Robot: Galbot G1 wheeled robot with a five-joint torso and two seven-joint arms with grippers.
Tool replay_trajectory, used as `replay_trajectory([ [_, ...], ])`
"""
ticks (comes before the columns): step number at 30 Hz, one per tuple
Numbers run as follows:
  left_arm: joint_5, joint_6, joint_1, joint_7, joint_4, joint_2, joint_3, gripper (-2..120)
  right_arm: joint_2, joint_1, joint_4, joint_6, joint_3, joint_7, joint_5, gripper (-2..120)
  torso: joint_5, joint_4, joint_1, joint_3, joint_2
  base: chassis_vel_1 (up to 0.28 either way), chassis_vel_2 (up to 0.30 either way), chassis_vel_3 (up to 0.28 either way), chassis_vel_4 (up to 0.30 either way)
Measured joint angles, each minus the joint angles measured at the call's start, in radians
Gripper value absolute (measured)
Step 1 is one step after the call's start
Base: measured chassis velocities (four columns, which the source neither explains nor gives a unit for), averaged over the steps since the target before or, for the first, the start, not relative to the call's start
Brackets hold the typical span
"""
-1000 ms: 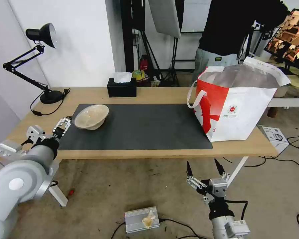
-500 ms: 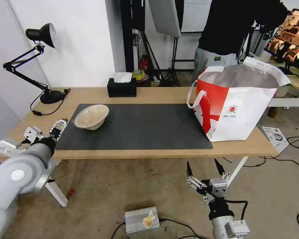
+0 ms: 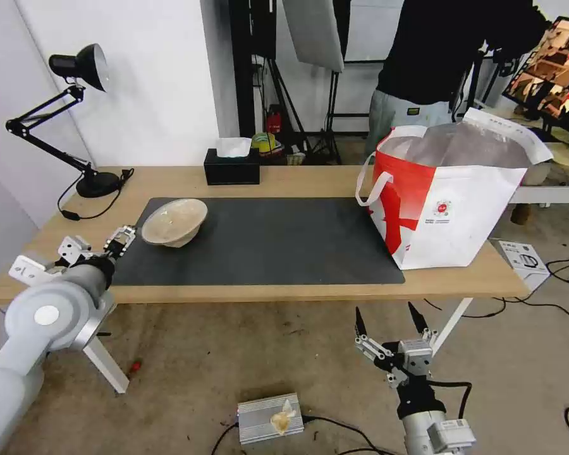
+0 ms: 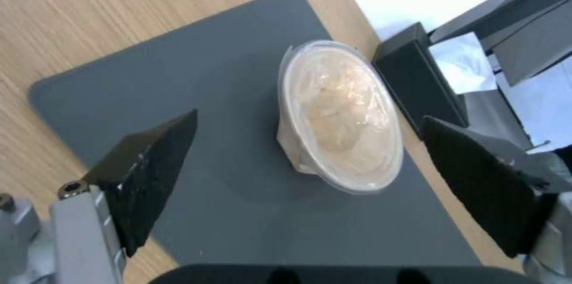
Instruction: Pick up the trash from the table and place it into the takeout bag.
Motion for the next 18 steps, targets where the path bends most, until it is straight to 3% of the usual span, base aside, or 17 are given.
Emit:
replay_trajectory([
  [18, 0.007, 0.012, -0.114, 0.000, 0.087, -0.037, 0.130, 100, 0.000, 0.000, 0.000, 0.000, 0.000, 0.000, 0.000, 100, 0.0000, 0.0000, 0.000, 0.000, 0.000, 0.000, 0.000, 0.000, 0.000],
])
